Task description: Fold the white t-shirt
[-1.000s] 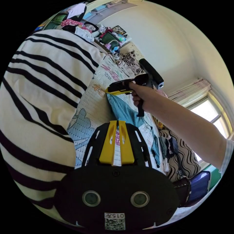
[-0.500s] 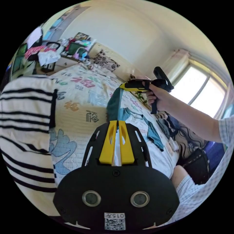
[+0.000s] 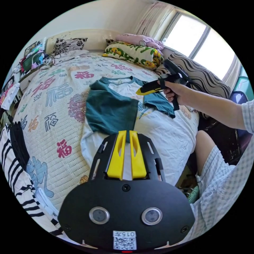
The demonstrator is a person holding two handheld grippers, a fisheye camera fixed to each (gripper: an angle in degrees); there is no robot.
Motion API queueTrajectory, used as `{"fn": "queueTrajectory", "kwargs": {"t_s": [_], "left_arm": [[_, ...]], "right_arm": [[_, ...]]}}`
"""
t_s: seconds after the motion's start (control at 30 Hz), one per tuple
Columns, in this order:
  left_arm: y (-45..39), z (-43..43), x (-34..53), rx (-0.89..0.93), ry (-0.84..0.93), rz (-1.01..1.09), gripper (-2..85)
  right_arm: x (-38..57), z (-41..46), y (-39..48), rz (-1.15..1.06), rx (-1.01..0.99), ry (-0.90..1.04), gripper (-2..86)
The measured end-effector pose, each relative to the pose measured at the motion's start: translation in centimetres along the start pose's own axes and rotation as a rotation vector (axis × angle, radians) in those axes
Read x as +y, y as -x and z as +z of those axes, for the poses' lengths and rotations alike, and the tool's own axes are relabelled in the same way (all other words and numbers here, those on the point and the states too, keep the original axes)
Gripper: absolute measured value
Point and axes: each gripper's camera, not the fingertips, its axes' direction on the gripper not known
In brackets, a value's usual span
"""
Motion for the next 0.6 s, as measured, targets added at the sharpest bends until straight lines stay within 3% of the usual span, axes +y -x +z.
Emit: {"fn": "queueTrajectory", "kwargs": {"t_s": [0.2,0.33,0.47,0.6], "left_arm": [[5.2,-0.9,-3.0,-0.123,-0.081,-0.179,5.2],[7.1,1.6,-4.1,-0.161,-0.059,-0.24,5.0],[8.1,4.6,-4.5,-0.155,0.004,-0.265,3.3],[8.8,5.1,-4.5,-0.176,-0.012,-0.27,0.2]], "right_arm": [[-5.4,-1.1,2.0,-0.21,-0.045,-0.044,9.3],[-11.1,2.8,5.3,-0.333,-0.045,0.103,9.9],[-15.1,6.8,4.7,-0.288,-0.068,0.275,0.5],[-17.3,5.6,0.8,-0.104,-0.267,0.126,-0.7]]}}
